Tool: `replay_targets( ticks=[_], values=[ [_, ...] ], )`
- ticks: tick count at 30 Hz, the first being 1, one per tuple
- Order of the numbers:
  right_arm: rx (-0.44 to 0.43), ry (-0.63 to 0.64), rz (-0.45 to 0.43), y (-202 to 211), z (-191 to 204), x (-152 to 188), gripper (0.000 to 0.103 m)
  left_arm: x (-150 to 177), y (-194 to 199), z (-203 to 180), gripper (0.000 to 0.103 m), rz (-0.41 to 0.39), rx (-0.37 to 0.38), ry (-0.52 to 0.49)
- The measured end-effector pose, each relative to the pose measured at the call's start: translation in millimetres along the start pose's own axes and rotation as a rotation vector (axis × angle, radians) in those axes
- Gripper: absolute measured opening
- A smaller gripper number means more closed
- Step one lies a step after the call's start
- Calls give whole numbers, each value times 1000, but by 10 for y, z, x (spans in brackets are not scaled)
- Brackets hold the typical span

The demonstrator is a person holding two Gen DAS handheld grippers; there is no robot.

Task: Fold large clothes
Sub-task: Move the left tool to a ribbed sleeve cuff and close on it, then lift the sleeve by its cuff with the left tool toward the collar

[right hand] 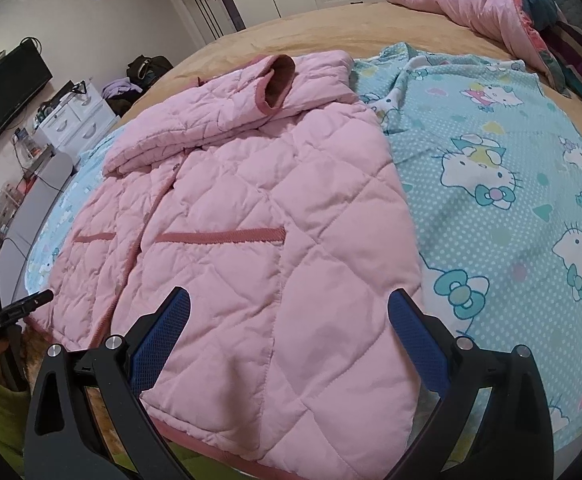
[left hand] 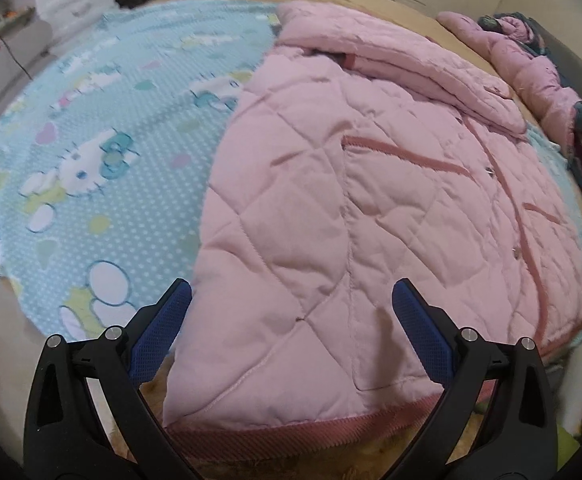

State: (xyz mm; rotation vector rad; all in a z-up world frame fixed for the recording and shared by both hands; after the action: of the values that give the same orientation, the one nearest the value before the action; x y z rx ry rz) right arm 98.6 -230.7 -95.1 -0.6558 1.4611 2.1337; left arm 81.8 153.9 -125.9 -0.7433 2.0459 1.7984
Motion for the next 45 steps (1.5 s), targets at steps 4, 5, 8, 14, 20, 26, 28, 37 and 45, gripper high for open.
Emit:
replay_targets(
  ticks=[4,5,8,14,20,26,28,37,45],
  values=[
    [8,6,24,-11,-40,86,99,32,-41,17,94,46,56,1],
    [13,5,29,-6,-64,114,99,48,-44,11,94,57,55,-14],
    [20,-3,38,29,-135,177,99,101,-53,-4,94,87,45,-55],
    [41,-5,84,51,-303,319,99,189,-67,90,94,147,97,-17],
    [-2,-25,162,-4,-345,533,99,130,-66,84,93,126,127,2],
    [-53,-30,187,-3,-355,631,99,61,-4,-82,39,28,142,-97],
    [-58,-9,195,4,-338,653,99,24,37,-55,26,3,150,-74],
    [-132,32,204,56,-160,765,67,-302,353,-402,15,-152,191,-148],
    [-302,22,81,360,108,426,20,-570,545,-555,13,-237,203,-163]
  ],
)
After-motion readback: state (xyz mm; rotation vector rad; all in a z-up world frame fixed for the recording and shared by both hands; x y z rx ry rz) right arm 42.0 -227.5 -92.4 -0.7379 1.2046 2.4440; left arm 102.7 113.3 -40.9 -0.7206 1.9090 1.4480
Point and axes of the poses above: each gripper's, at about its wrist camera, not at the fingertips, and y roughly against the way its jaws point, z to its left, x to its underside, the point moved 7 cm from there along -y, roughly the way its jaws point, and after that the axes turned 6 degrees about -z, right-handed, at the moved point
